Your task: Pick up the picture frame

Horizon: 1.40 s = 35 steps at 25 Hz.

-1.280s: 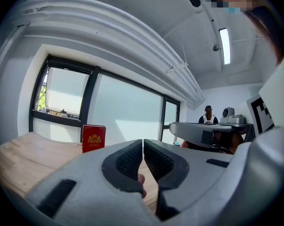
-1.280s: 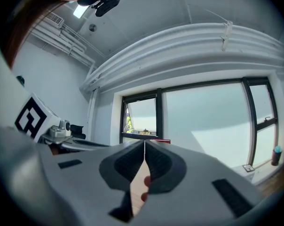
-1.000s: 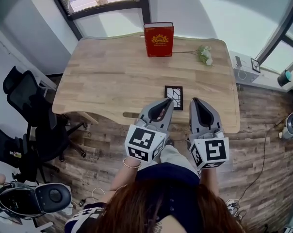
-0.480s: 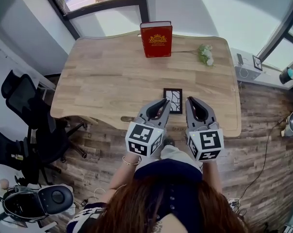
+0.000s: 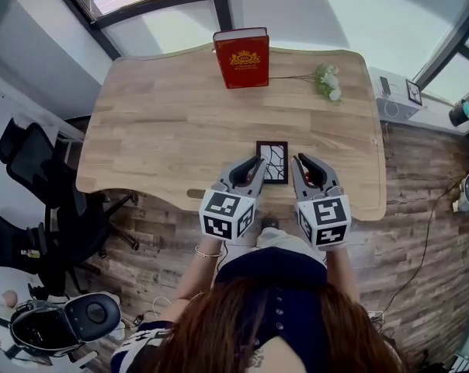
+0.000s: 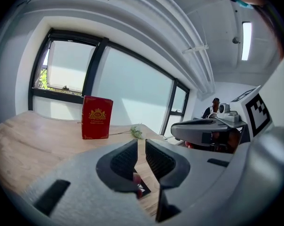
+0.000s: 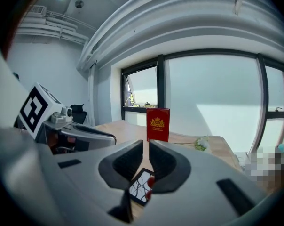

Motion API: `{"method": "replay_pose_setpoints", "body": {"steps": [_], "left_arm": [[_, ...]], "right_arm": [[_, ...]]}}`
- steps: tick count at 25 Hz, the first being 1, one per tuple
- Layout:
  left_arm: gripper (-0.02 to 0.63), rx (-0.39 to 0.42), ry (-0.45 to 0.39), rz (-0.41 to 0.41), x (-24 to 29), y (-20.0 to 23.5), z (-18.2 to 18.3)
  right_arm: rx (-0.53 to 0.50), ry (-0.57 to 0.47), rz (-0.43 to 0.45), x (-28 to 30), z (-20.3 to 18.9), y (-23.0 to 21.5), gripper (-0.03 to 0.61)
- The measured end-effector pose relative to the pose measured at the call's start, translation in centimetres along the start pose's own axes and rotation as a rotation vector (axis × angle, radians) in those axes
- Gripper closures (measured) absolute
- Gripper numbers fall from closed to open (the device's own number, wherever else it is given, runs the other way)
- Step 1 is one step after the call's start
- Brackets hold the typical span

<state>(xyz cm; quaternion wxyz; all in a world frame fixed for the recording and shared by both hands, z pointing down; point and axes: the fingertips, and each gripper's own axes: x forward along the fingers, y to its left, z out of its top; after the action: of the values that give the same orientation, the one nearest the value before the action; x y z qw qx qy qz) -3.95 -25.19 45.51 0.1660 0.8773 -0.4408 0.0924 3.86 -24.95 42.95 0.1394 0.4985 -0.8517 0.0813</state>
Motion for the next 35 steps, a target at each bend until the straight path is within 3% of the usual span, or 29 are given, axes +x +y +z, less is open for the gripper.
{"method": "replay_pose_setpoints", "body": {"steps": [5,8,25,35], "left_arm": [[0.574,-0.031,0.046,0.008,2.0,1.2,-2.0],[0.511,-0.054,0.082,0.005,2.9,1.7,-3.2],[0.488,-0.142,0.291,0.030,7.0,5.2,-10.9],[0.476,-0.203,0.366,0.046,8.4,6.6,-14.4]], "right_arm": [[0.005,0.067,0.024,2.0,-2.6,-0.9,0.546],[0.005,0.106,0.039,2.9,-3.8,-1.2,0.523],[0.041,0.295,0.094,7.8,-11.3,-2.7,0.480],[0.051,0.380,0.129,9.8,-14.8,-2.8,0.469]]}}
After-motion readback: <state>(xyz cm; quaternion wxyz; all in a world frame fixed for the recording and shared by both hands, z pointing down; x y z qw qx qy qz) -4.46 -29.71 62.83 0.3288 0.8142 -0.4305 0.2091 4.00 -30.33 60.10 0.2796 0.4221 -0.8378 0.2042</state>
